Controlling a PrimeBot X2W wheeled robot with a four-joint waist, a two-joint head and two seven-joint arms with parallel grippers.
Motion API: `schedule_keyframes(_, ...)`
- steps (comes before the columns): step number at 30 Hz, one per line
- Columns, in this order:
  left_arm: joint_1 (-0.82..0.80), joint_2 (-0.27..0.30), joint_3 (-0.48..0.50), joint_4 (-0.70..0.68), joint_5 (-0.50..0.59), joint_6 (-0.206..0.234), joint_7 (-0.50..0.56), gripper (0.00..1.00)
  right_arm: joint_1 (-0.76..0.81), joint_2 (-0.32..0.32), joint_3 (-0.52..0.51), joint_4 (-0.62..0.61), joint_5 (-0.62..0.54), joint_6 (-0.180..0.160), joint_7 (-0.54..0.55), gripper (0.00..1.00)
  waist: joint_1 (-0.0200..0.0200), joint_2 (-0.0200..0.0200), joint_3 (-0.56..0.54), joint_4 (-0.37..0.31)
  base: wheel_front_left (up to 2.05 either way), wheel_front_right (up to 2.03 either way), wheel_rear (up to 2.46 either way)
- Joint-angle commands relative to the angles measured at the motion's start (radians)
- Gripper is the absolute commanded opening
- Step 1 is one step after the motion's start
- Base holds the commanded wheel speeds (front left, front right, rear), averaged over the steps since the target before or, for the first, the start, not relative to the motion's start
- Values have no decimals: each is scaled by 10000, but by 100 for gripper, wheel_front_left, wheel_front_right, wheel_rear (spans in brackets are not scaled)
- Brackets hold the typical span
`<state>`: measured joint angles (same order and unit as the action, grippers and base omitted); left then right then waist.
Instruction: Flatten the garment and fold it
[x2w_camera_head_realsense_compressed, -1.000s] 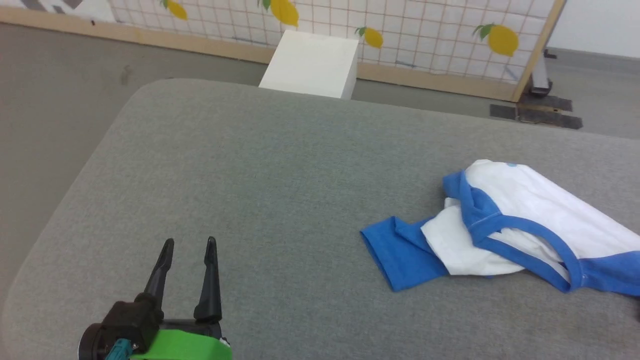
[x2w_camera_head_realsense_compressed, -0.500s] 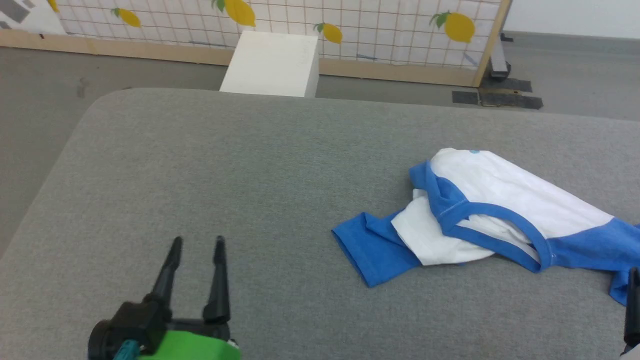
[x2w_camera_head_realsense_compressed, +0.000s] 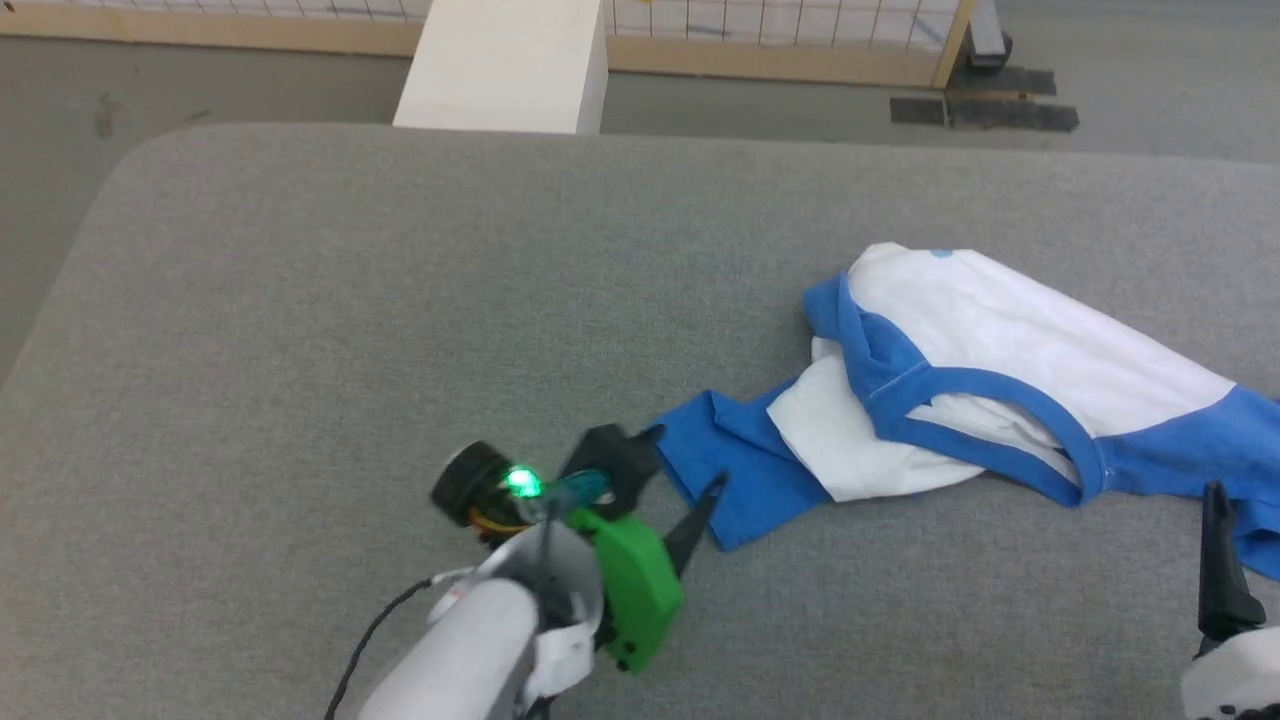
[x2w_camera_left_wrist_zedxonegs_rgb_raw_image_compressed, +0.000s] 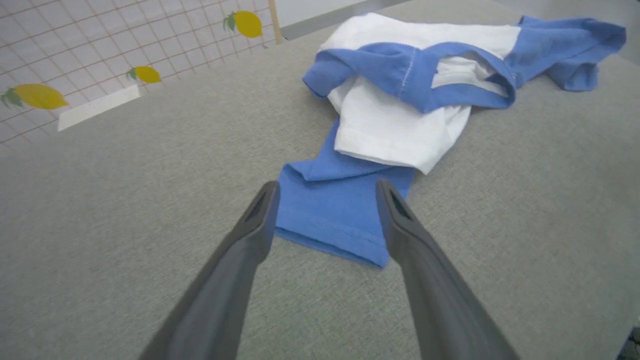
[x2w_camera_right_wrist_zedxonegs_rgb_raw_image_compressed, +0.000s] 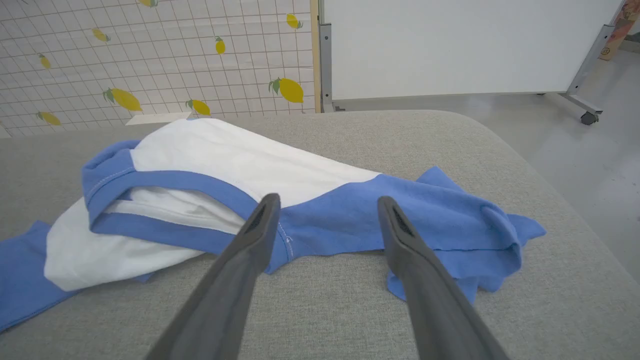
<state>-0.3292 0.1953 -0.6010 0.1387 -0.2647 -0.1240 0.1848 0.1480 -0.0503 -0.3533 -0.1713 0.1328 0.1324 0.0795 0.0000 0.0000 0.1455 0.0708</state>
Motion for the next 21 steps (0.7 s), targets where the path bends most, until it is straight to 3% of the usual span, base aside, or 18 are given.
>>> schedule_keyframes(1, -535, 67, -460, 286, -218, -57, 93, 100, -225, 0, 76, 54, 40, -17, 6, 100, 0, 0, 362, -150, 0, 0, 0)
schedule_keyframes(6, -1793, 307, -2105, 1556, -958, -63, 372, 100, -463, 0, 273, 173, 114, -17, -22, 100, 0, 0, 768, -484, 0, 0, 0)
schedule_keyframes(13, -2620, 677, -3359, 3520, -1131, -65, 336, 100, -705, 0, 377, 402, 208, -17, -118, 100, 0, 0, 953, -969, 0, 0, 0)
schedule_keyframes(14, -2671, 680, -3544, 3731, -1238, -65, 267, 35, -711, 1, 359, 447, 240, -17, -139, 100, 0, 0, 946, -1007, 0, 0, 0)
schedule_keyframes(15, -2698, 673, -3667, 3866, -1370, -65, 192, 0, -712, 1, 342, 478, 254, -17, -160, 100, 0, 0, 934, -1026, 0, 0, 0)
schedule_keyframes(21, -2942, 617, -3959, 4164, -2075, -66, -731, 0, -605, 1, 179, 677, 287, -17, -241, 100, 0, 0, 604, -857, 0, 0, 0)
